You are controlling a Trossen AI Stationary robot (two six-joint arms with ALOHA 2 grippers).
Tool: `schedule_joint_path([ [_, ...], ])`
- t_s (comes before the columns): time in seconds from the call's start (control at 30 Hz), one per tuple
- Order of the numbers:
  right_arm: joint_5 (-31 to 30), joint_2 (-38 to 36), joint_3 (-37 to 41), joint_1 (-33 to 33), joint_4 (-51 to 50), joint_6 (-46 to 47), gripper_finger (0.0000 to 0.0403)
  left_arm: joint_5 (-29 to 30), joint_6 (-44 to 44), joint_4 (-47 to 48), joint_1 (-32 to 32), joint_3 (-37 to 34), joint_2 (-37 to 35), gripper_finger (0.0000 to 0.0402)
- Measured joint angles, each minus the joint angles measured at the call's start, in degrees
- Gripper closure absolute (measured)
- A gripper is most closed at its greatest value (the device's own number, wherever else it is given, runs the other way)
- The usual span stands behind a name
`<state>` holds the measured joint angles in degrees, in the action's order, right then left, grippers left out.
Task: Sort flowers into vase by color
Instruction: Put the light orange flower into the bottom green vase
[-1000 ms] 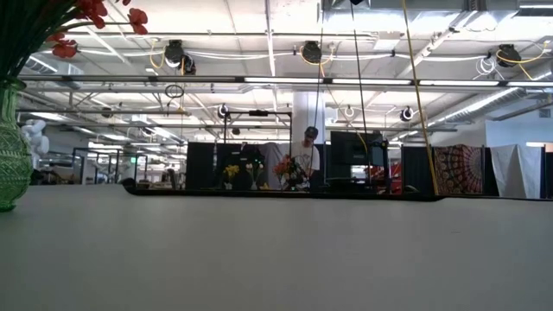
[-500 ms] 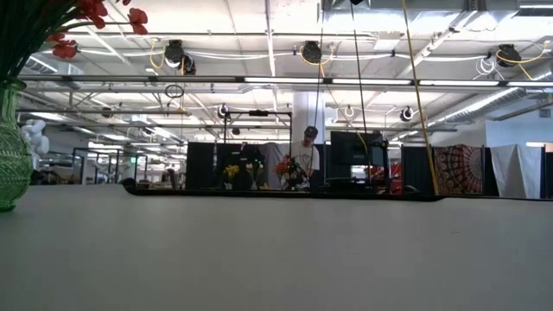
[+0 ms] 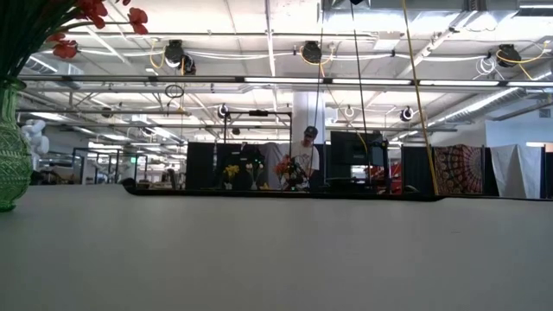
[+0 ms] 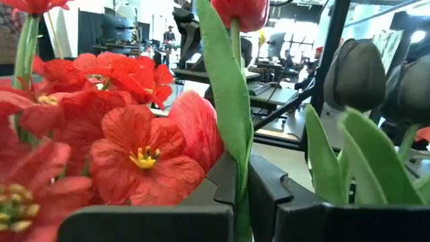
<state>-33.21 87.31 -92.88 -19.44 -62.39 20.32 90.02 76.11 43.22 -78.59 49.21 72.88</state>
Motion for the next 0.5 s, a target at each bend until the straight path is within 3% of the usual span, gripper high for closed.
schedule_joint_path([
  [0.5, 0.02, -0.02, 0.0, 0.0, -0.02, 0.0, 0.0259, 0.0, 0.03, -1.33, -1.63, 0.0, 1.05, 0.0384],
])
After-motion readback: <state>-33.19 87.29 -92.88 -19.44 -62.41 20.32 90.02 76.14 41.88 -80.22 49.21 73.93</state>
